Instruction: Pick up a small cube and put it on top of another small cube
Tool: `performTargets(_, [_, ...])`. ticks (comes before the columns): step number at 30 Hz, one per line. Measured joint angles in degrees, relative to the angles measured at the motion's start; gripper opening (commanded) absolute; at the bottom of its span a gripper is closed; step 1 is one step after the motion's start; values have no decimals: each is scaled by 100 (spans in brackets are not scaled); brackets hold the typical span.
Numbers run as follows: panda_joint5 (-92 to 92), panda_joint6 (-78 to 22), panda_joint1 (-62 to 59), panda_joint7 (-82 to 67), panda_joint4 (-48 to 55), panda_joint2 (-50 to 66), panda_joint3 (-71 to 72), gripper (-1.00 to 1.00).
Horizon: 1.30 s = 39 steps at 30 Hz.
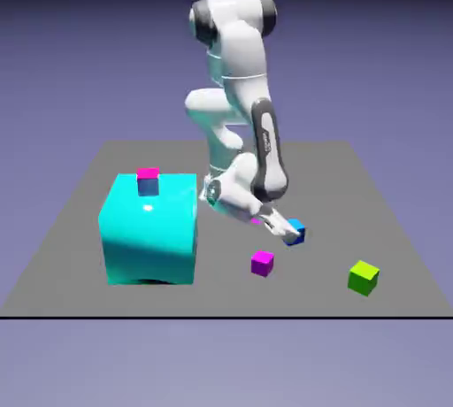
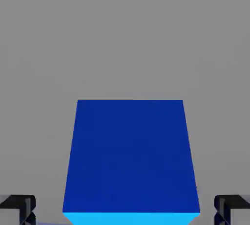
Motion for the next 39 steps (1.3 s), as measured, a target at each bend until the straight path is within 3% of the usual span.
performTargets(9, [-1147, -641, -391, 820, -340, -1163, -397, -100])
performTargets(31, [-4381, 1151, -3405, 5226, 3050, 1962, 4171, -100])
performTargets(36, [-4446, 1796, -2850, 5156, 3246, 2627, 3979, -100])
performTargets(37, [-4451, 1945, -2706, 5125, 3282, 2777, 3917, 100])
performTargets(39, [-4454, 1940, -2706, 5127, 3282, 2777, 3917, 100])
